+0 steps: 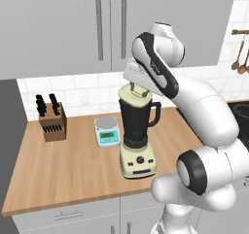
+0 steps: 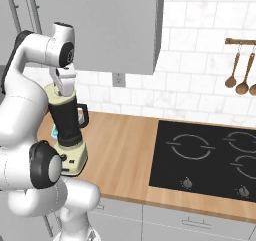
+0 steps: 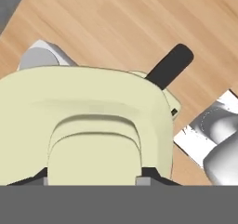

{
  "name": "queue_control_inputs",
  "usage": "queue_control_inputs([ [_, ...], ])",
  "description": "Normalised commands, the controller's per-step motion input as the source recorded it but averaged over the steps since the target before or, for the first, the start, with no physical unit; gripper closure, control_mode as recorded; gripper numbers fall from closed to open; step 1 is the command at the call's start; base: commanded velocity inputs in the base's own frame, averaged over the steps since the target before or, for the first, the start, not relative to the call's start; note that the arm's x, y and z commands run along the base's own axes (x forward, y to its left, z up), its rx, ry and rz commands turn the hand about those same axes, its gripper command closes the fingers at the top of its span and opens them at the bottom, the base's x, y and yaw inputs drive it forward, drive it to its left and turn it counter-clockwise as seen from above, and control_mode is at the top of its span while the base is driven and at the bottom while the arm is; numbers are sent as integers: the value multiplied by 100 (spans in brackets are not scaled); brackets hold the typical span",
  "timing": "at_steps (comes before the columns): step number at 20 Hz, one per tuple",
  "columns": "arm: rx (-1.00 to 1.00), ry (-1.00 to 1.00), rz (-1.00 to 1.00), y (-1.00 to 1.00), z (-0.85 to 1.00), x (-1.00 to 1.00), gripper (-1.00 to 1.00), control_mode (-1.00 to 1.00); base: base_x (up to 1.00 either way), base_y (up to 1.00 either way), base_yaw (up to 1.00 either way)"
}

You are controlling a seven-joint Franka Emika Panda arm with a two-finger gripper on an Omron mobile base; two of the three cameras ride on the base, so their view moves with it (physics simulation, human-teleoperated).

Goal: Close the lid blender by securely placing the lid on top.

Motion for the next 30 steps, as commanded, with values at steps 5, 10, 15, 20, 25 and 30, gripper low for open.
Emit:
queue_control_inputs([
  [5,-3,8,-1,7,-17,-10,100,-100,0,0,0],
  [10,0,-12,0,-5,-63,-42,100,-100,0,0,0],
  [15,0,-9,0,0,-46,-13,100,-100,0,0,0],
  [20,0,0,0,-1,-11,0,100,-100,0,0,0],
  [25,2,-1,0,0,-21,0,-100,-100,0,0,0],
  [30,2,-6,0,0,-3,0,-100,-100,0,0,0],
])
